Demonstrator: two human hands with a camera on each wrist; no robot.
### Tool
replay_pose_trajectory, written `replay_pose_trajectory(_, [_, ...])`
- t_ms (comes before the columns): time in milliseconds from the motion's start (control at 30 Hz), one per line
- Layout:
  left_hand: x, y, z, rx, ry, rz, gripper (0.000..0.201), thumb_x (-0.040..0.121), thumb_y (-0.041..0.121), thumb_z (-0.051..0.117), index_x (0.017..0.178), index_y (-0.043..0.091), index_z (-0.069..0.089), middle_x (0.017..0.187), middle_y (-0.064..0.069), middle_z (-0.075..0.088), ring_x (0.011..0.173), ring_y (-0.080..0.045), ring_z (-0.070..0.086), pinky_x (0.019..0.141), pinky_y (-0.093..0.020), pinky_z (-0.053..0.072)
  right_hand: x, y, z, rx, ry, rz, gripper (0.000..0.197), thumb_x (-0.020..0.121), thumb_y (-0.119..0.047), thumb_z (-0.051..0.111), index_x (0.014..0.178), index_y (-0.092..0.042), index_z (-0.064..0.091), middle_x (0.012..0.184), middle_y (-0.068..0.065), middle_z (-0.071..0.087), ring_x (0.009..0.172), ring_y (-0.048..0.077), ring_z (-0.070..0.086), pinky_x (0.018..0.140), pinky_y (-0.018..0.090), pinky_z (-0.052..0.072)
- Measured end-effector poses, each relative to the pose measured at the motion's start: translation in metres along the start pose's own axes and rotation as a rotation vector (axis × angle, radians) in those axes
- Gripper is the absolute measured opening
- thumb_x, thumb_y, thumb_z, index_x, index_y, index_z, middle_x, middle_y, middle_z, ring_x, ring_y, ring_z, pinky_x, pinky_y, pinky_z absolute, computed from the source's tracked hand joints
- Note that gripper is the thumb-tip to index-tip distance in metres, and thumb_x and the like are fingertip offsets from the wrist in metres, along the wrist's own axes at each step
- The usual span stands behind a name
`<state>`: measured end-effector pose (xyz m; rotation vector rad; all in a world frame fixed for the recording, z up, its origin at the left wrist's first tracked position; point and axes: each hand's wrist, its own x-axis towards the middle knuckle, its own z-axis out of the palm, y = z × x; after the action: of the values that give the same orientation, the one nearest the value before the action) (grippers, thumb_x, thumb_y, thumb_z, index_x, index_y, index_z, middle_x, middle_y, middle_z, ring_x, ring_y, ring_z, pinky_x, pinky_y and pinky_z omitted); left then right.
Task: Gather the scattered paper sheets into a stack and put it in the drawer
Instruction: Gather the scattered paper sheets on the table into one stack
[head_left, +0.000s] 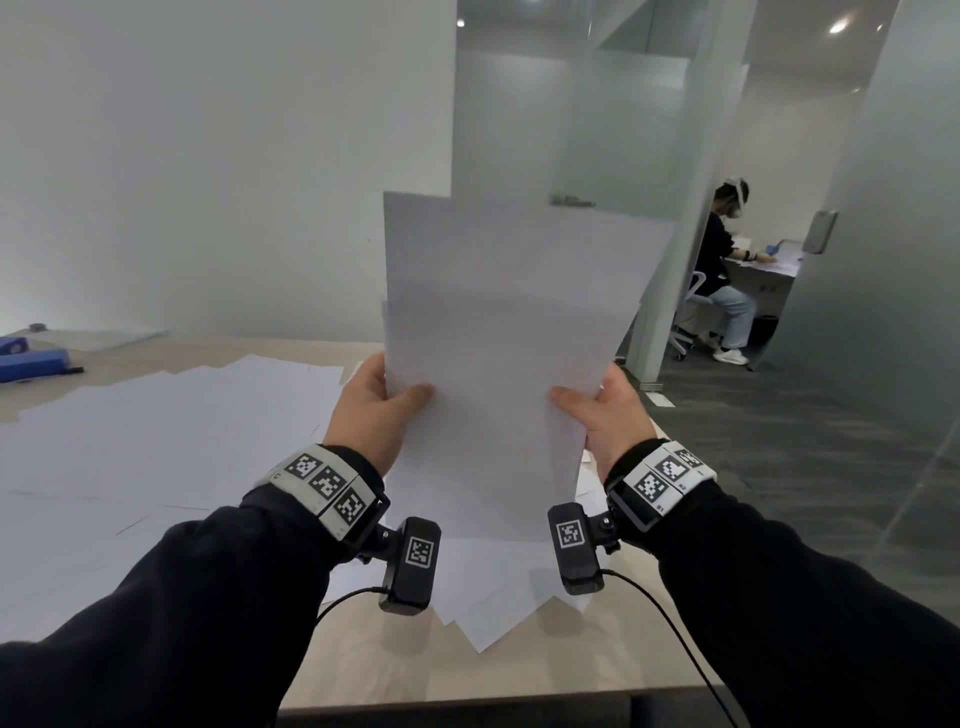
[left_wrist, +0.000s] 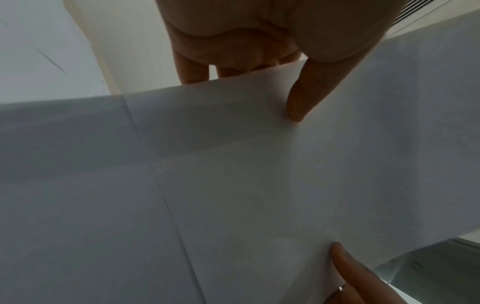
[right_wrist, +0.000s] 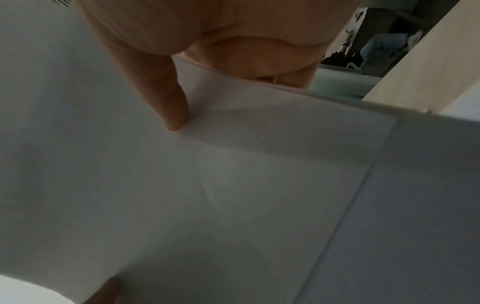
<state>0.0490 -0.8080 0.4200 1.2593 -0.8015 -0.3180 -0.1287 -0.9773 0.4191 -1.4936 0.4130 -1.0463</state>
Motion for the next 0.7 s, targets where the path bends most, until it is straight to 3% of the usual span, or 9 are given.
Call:
replay_pose_trajectory(133, [-0.002,-0.005,0.002,0.007,0.000,-0.031,0.027,0.084,0.010,0.066,0.106,0.026,0.069,0.103,0.002,0.077,0.098,-0.024,0.072,0.096,-0.052,0.054,-0.005,0.009,0.002,-0.029,-0.011,0.017,0.032,0.081,-0.003,0.067,0.101,-0.027,0.070,0.107,0.008,0.075,0.101,0.030,0.070,0.094,0.053,0.053])
replay_pose_trajectory(300, [0.004,0.004,0.002,0.002,0.018,-0.042,0.029,0.074,0.013,0.065,0.097,0.030,0.072,0.098,0.002,0.077,0.095,-0.026,0.072,0.094,-0.052,0.054,0.004,0.000,0.005,-0.011,0.011,0.008,0.037,0.080,-0.001,0.068,0.114,-0.015,0.063,0.109,0.009,0.074,0.101,0.029,0.070,0.093,0.050,0.054])
replay_pose_trajectory(433, [0.001,0.001,0.003,-0.037,0.014,-0.069,0.023,0.090,0.016,0.068,0.112,0.023,0.069,0.103,0.001,0.077,0.096,-0.021,0.073,0.092,-0.047,0.056,0.002,0.003,0.005,0.001,0.006,0.012,0.039,0.083,-0.003,0.069,0.120,-0.011,0.060,0.110,0.009,0.073,0.101,0.027,0.071,0.089,0.045,0.055])
replay_pose_trajectory(533, [-0.003,-0.004,0.004,-0.003,0.024,-0.075,0.017,0.093,0.025,0.067,0.109,0.022,0.071,0.100,0.003,0.077,0.093,-0.019,0.074,0.092,-0.047,0.056,-0.003,0.010,0.004,-0.042,0.005,0.009,0.038,0.083,-0.014,0.073,0.119,-0.016,0.062,0.111,0.005,0.074,0.103,0.025,0.071,0.093,0.047,0.055])
replay_pose_trajectory(700, [0.000,-0.001,0.002,0.002,0.008,-0.081,0.038,0.074,0.019,0.070,0.111,0.024,0.069,0.104,-0.001,0.076,0.096,-0.024,0.073,0.092,-0.048,0.056,0.001,0.002,0.006,-0.002,0.073,-0.006,0.027,0.087,-0.017,0.073,0.112,-0.020,0.063,0.108,0.001,0.075,0.100,0.021,0.072,0.089,0.041,0.056])
